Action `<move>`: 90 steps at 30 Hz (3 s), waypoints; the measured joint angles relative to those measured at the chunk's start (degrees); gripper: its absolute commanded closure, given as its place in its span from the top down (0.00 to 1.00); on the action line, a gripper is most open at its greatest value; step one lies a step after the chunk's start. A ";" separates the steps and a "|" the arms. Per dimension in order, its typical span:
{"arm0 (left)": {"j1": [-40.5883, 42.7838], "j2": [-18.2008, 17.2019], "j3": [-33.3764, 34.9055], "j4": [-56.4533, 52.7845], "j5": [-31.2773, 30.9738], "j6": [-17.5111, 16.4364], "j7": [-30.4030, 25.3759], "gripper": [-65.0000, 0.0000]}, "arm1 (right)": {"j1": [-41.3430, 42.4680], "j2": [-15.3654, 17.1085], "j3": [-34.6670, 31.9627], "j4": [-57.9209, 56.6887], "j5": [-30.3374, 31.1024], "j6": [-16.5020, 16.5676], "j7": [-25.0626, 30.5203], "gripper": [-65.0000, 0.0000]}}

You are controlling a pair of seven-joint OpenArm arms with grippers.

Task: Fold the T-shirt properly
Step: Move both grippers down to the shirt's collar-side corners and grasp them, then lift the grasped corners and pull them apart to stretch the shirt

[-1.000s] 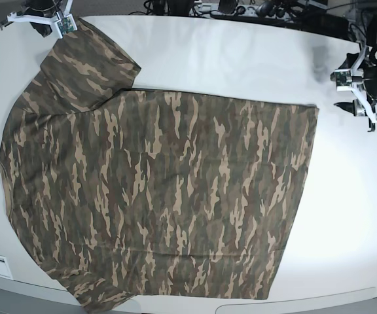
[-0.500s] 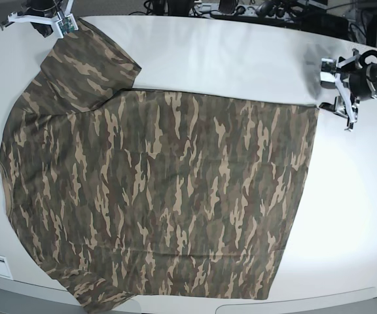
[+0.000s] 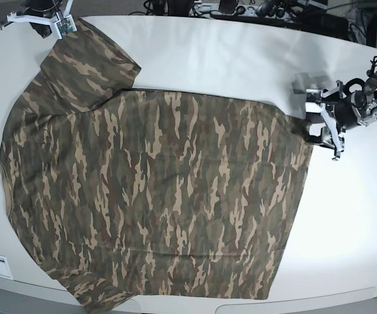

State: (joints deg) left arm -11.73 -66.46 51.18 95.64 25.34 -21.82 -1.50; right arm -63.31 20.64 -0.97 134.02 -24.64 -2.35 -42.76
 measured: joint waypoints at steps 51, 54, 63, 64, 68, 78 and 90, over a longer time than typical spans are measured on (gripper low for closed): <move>-0.98 1.03 2.75 3.34 -2.89 1.29 10.10 0.00 | 28.33 5.35 9.77 -25.62 20.59 15.65 12.22 0.46; -0.96 1.05 2.75 3.34 -2.86 1.29 10.10 0.00 | 28.22 5.35 9.77 -25.64 20.59 16.79 13.44 0.39; -0.96 1.03 2.75 3.34 -2.91 2.14 10.10 0.00 | 28.22 5.33 9.81 -25.68 21.75 19.04 13.66 0.00; -0.83 1.03 2.78 3.39 -3.02 3.21 10.14 0.00 | 28.22 5.33 9.81 -25.66 21.77 18.21 13.64 0.00; -0.48 1.01 3.26 5.64 -3.19 9.18 15.76 0.00 | 28.17 5.35 9.81 -23.56 21.42 17.35 10.36 0.00; 0.11 -2.82 3.61 19.98 -3.85 18.93 27.82 0.00 | 22.32 5.33 9.64 -10.45 16.76 14.73 5.01 0.00; 1.55 -6.88 3.56 23.91 -2.60 19.82 35.10 0.00 | 11.87 5.35 9.70 -4.63 14.01 13.51 5.01 0.00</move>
State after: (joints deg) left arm -10.17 -73.34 54.74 119.55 22.74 -2.00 33.61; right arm -51.44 26.00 8.73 129.38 -10.63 11.16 -37.76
